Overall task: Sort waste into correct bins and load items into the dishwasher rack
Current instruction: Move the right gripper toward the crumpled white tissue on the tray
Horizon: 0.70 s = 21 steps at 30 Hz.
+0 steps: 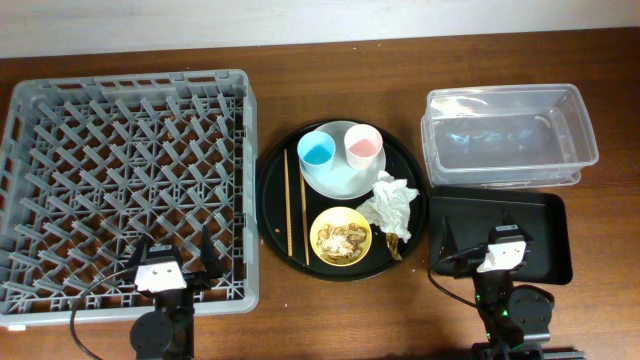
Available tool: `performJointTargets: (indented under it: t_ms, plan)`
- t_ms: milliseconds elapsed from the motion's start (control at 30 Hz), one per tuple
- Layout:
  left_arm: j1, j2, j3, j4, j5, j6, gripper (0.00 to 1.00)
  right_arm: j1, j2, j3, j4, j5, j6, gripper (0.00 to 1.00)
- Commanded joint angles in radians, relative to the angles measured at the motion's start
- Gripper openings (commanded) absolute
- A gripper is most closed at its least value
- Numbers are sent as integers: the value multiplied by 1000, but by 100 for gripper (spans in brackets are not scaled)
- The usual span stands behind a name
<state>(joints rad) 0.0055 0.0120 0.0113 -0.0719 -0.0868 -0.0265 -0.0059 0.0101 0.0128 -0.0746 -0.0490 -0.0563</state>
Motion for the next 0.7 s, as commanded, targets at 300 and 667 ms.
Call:
performJointTargets:
  t_ms: [300, 667]
  plan:
    - [-5, -6, -2, -3, -15, 13, 99, -5, -6, -7, 2, -3, 2, 99]
    - [-5, -6, -2, -3, -15, 13, 100, -7, 95, 334, -199, -124, 13, 99]
